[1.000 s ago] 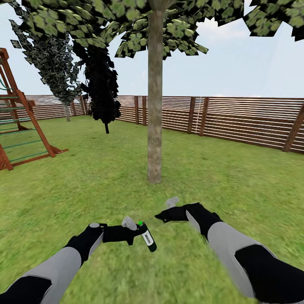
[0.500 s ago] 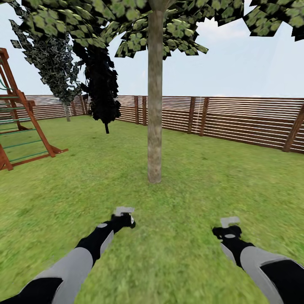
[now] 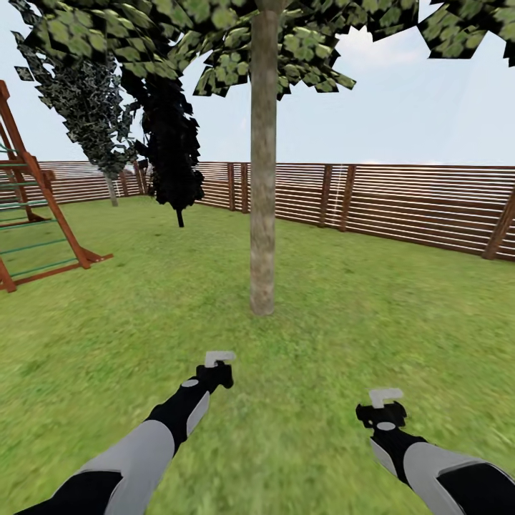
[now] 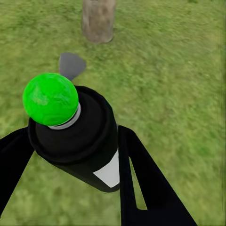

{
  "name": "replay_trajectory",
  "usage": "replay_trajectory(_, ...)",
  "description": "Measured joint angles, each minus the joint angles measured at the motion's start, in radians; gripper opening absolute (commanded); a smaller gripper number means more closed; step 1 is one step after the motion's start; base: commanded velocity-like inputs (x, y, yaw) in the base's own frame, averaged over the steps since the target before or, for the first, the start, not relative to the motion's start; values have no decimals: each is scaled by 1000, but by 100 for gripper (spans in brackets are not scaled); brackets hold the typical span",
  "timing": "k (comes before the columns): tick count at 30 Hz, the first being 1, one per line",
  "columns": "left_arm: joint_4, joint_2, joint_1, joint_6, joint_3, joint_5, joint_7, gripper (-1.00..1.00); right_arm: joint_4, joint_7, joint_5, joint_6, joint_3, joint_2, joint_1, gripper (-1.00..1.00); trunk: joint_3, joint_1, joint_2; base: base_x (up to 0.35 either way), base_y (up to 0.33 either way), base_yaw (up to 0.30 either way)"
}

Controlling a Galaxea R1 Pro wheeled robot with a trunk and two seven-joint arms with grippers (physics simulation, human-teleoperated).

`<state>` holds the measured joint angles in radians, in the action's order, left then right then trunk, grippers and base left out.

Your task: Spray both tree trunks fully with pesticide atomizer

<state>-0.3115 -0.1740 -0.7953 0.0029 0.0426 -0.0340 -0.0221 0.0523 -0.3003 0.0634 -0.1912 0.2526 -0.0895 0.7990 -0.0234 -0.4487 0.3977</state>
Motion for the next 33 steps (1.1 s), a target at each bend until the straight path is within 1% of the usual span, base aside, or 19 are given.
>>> replay_trajectory(1,0,0,0,0,0,0,0,-100,0,0,0,0,0,6,0,100,0,0,0,349,96,0)
replay_trajectory(2,1,0,0,1,0,0,-1,-100,0,0,0,0,1,22,-2,100,0,0,0,350,109,0)
replay_trajectory(3,4,0,0,1,0,0,-1,-100,0,0,0,0,0,29,-6,100,0,0,0,350,118,0)
replay_trajectory(6,38,0,0,-2,-1,-1,0,-100,0,1,-4,0,0,38,-24,100,0,0,0,350,128,0)
replay_trajectory(9,49,0,0,-7,-1,-1,-1,-100,0,1,-6,0,0,39,-39,100,0,0,0,350,138,0)
replay_trajectory(15,62,0,0,-10,-1,-1,-2,-100,0,0,-2,3,1,40,-48,100,0,0,0,345,159,0)
replay_trajectory(21,66,0,0,-9,-1,-1,-1,-100,0,-2,-1,2,1,40,-50,100,0,0,0,349,32,0)
replay_trajectory(28,66,0,0,-8,-1,1,0,-100,0,-3,0,1,1,40,-51,100,0,0,0,350,2,-189)
replay_trajectory(33,66,0,0,-7,-1,1,0,-100,0,-3,0,0,1,41,-51,100,0,0,0,350,0,-49)
